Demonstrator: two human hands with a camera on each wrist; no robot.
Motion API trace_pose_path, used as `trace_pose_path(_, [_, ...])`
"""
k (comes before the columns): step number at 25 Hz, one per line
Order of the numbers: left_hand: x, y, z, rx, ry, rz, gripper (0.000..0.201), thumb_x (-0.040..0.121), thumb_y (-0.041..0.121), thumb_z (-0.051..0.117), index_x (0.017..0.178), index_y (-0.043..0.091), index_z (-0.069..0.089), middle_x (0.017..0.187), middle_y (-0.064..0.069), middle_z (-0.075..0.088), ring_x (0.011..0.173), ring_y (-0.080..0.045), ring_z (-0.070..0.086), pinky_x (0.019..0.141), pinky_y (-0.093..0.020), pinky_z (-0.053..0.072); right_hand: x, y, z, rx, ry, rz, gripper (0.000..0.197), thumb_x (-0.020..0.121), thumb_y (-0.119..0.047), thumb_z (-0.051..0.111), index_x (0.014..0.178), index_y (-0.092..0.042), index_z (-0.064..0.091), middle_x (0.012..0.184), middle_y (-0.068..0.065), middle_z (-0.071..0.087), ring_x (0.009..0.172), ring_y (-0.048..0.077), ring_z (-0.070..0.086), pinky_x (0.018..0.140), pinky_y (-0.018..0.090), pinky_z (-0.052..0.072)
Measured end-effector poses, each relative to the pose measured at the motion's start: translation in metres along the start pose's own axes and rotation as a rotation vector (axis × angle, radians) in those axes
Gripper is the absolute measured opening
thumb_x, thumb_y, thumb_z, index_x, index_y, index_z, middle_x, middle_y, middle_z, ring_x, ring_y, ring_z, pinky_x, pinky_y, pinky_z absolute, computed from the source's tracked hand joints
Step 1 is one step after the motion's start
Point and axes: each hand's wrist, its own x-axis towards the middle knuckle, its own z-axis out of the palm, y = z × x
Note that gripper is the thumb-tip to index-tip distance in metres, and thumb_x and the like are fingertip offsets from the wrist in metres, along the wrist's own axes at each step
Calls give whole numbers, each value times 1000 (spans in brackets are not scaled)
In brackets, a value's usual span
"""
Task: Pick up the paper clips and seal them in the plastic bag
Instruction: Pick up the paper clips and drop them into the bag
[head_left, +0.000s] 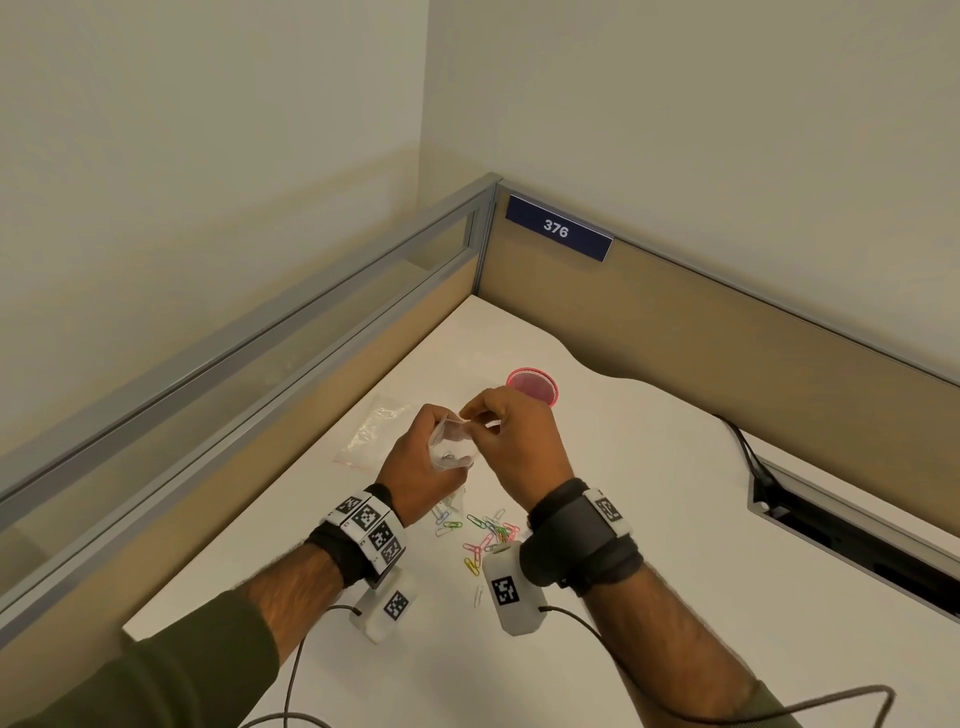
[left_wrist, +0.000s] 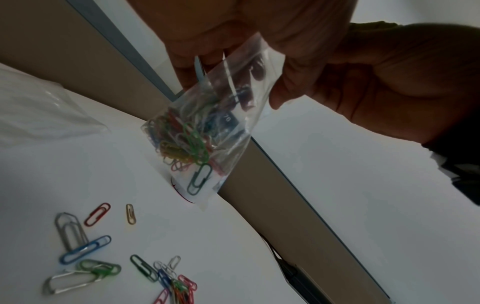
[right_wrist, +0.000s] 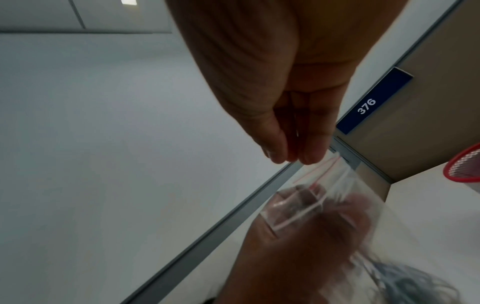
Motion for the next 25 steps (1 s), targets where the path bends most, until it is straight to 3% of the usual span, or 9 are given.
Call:
trace_pose_path(2, [-2,2,-1,-4,-7,8,49,81,5,76,110,34,48,111,14,63,113,-11,62,88,-22,54,0,2,-7,24,69,5,11,90,-11,61,96,-15,70,93,-3,68,85,12,63,79,20,53])
trace_pose_path(5, [-4,-2,-5,-46,-10,-1,47,79,7,76,114,26,51,115,10,67,119,-11,62,98,-40,57,4,26,-15,72,157,52,12,89,-8,62,94,-15,70,88,-8,66,82,8,62,77,12,47])
trace_pose_path(7, [-5,-5,-10,-71,-6,-4,47,78,8,76,115,25,51,116,9,68,120,-11,62,99,-46,56,3,61,-9,-13,115,150,11,88,-9,62,93,-14,71,91,-5,68,83,12,62,81,21,52])
trace_pose_path(9, [-5,-8,-16,-87,-1,-13,48,79,8,77,114,27,51,116,9,68,121,-12,62,98,-48,57,-8,106,7,-184,-24,309,14,88,-10,61,97,-14,71,104,2,70,93,18,63,91,31,52])
trace_pose_path(13, [-5,-12,-26,-95,33,-18,48,80,2,77,116,22,52,116,8,68,119,-10,62,99,-44,57,-45,162,41,-378,-256,524,31,92,-8,51,120,-13,62,129,10,55,119,25,54,102,31,42])
trace_pose_path(18, [-5,-14,-28,-92,43,-4,47,80,4,79,117,17,53,118,1,67,119,-12,63,94,-21,54,-58,151,82,-425,-338,465,27,96,-15,47,118,-11,61,122,11,52,114,28,53,97,34,48])
trace_pose_path(21, [-4,-16,-30,-103,45,1,48,80,3,79,117,17,53,119,-1,66,119,-12,63,90,-16,53,-63,150,82,-294,-335,481,29,94,-22,55,121,-15,61,121,9,56,109,25,58,96,32,49])
trace_pose_path(25, [-5,-17,-34,-126,56,-1,47,80,0,77,115,17,52,119,-2,67,119,-13,63,94,-22,54,-90,153,67,-261,-345,598,68,71,-46,79,125,-16,51,121,4,51,110,22,57,90,28,47])
